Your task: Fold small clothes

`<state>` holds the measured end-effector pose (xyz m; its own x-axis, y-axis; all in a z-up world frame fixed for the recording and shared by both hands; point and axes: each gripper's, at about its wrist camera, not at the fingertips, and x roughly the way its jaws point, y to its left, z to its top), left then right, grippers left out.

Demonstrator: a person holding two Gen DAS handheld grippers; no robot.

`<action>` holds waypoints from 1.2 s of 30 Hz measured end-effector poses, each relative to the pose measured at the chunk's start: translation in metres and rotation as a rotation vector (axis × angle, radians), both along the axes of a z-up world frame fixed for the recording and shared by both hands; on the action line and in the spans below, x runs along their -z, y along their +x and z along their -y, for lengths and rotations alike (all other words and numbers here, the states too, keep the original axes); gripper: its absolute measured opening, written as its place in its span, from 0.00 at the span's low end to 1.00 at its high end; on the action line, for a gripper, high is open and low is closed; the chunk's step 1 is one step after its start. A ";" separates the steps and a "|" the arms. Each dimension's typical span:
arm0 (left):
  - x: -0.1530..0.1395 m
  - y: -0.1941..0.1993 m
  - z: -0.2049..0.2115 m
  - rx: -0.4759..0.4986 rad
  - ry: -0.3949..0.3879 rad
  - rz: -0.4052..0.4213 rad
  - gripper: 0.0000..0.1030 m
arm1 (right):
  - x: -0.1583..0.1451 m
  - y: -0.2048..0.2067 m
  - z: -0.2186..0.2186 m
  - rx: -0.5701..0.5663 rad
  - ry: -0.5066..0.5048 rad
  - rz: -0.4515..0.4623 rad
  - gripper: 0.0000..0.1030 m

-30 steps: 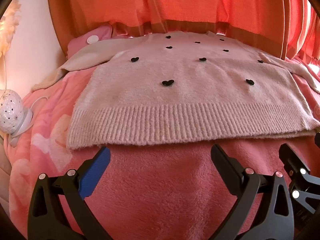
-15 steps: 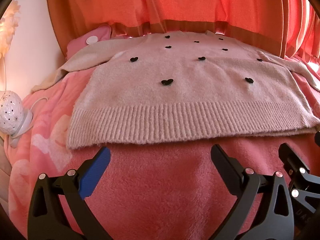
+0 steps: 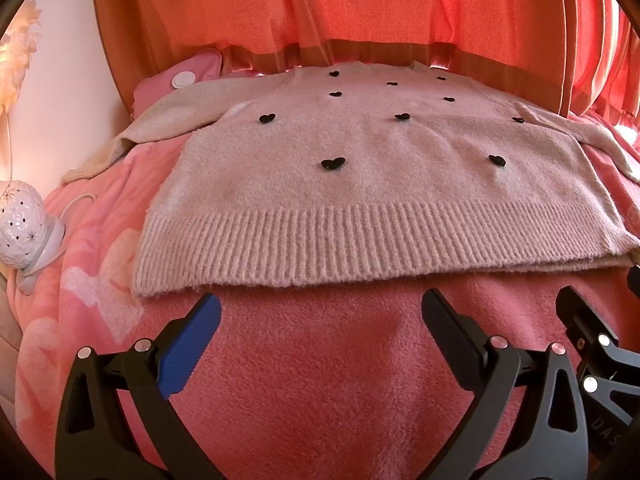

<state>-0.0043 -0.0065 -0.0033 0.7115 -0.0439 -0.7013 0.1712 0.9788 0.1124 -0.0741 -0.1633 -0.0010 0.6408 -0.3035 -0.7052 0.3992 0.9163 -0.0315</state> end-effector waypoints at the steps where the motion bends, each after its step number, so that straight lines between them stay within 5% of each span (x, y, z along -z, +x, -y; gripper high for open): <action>1: 0.000 0.000 0.000 0.000 -0.001 -0.001 0.95 | 0.000 0.000 0.000 0.000 0.000 0.000 0.95; 36: 0.001 -0.001 0.003 0.000 0.002 0.000 0.95 | 0.001 0.000 0.002 0.010 0.017 -0.006 0.95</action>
<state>-0.0056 -0.0097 -0.0047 0.7118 -0.0425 -0.7011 0.1712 0.9786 0.1145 -0.0745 -0.1652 -0.0020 0.6335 -0.2981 -0.7140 0.4082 0.9127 -0.0189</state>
